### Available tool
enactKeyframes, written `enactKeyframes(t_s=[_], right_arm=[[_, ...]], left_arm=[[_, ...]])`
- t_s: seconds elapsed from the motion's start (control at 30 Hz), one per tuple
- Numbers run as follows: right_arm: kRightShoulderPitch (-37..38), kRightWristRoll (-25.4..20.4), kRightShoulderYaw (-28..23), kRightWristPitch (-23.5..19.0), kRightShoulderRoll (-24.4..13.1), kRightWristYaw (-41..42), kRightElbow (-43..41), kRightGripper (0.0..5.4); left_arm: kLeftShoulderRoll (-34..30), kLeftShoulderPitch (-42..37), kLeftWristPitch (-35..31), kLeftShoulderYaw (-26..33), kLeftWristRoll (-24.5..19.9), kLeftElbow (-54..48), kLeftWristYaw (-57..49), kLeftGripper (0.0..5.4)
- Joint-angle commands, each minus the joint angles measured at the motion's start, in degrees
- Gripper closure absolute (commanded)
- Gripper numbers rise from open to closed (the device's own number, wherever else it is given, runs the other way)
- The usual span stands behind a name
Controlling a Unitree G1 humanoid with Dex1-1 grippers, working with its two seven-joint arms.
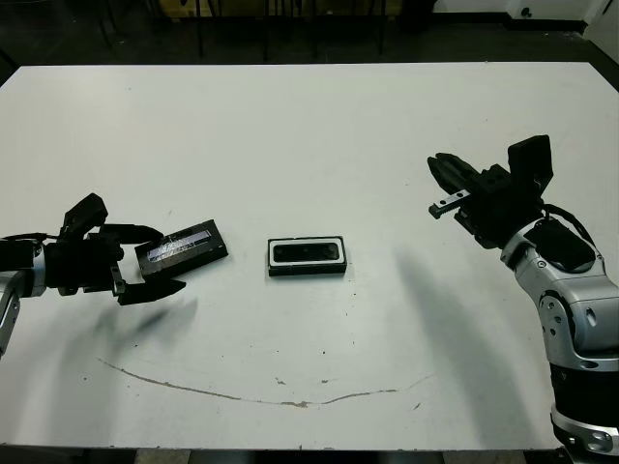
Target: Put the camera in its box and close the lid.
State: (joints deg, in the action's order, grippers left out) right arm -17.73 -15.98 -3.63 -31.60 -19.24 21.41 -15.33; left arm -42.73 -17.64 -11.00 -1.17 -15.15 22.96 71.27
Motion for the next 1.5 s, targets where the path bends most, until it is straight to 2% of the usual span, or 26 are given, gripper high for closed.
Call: enactKeyframes(t_s=[0.03, 0.23, 0.5, 0.67, 0.8, 0.93, 1.17, 1.5], right_arm=[[0.7, 0.1, -0.1, 0.0, -0.9, 0.5, 0.6, 5.40], [0.6, -0.3, -0.3, -0.5, -0.5, 0.3, 0.7, 5.40], [0.8, 0.1, 0.0, -0.1, -0.8, 0.3, 0.7, 5.40], [1.0, -0.2, -0.2, -0.1, -0.7, 0.4, 0.5, 5.40], [0.9, -0.6, -0.3, -0.4, -0.7, 0.6, 0.9, 5.40], [0.9, -0.4, -0.2, -0.2, -0.8, 0.6, 0.8, 5.40], [0.9, -0.5, -0.2, -0.6, -0.8, 0.5, 0.7, 5.40], [1.0, -0.7, -0.4, -0.8, -0.5, 0.4, 0.7, 5.40]], left_arm=[[0.3, 0.9, -0.9, 0.0, 0.2, 1.5, 0.1, 0.01], [0.5, 1.0, 0.1, -0.4, 1.1, 2.7, -0.8, 0.01], [2.4, -0.6, 2.0, 0.1, 0.6, 10.1, 1.5, 0.01], [3.6, -0.6, 0.5, 0.3, -0.4, 11.0, 1.4, 0.01], [4.6, -0.3, -2.4, 0.7, -1.1, 10.0, 0.2, 0.45], [5.3, 0.7, -5.8, 1.1, -1.8, 7.0, -1.8, 1.20], [5.9, 1.6, -6.4, 1.3, -3.6, 4.0, -1.1, 2.47], [4.1, 2.0, -5.2, 0.3, -2.8, -1.1, 1.1, 2.58]])
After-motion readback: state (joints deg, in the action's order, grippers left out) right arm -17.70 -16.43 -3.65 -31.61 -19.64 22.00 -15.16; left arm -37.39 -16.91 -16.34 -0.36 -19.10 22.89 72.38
